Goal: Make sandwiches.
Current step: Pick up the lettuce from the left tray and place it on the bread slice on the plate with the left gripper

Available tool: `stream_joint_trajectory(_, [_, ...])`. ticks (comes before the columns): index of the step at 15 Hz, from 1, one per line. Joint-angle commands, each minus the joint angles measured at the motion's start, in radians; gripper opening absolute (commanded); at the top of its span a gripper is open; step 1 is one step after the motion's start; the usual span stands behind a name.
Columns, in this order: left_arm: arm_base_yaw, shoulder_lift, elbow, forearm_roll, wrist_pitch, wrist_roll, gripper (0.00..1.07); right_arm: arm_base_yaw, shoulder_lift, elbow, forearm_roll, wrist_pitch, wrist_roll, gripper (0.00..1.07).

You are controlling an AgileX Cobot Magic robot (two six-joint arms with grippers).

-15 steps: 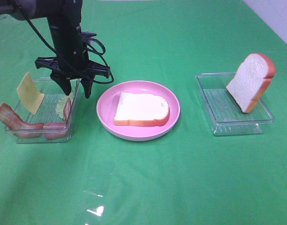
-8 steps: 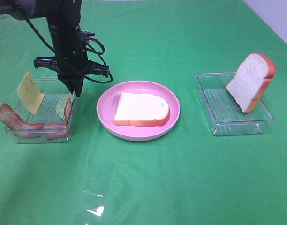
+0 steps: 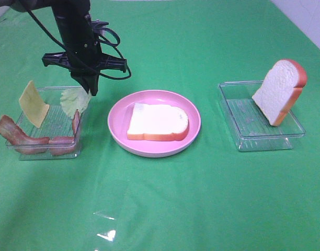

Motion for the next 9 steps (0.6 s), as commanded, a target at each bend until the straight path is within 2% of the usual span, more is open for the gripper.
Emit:
stream_joint_trajectory(1, [-0.008, -0.026, -0.006, -0.026, 0.065, -0.004, 0.00, 0.000, -0.024, 0.003, 0.003, -0.005, 0.005, 0.98])
stream_joint_trajectory(6, [-0.011, -0.153, -0.004, -0.039, 0.064, -0.006, 0.00, 0.000, -0.024, 0.003, 0.003, -0.005, 0.005, 0.98])
stream_joint_trajectory(8, [-0.015, -0.183, -0.006, -0.086, 0.064, 0.006, 0.00, 0.000, -0.024, 0.003, 0.003, -0.005, 0.005, 0.98])
stream_joint_trajectory(9, [-0.022, -0.186, -0.006, -0.138, 0.064, 0.027, 0.00, 0.000, -0.024, 0.003, 0.003, -0.005, 0.005, 0.98])
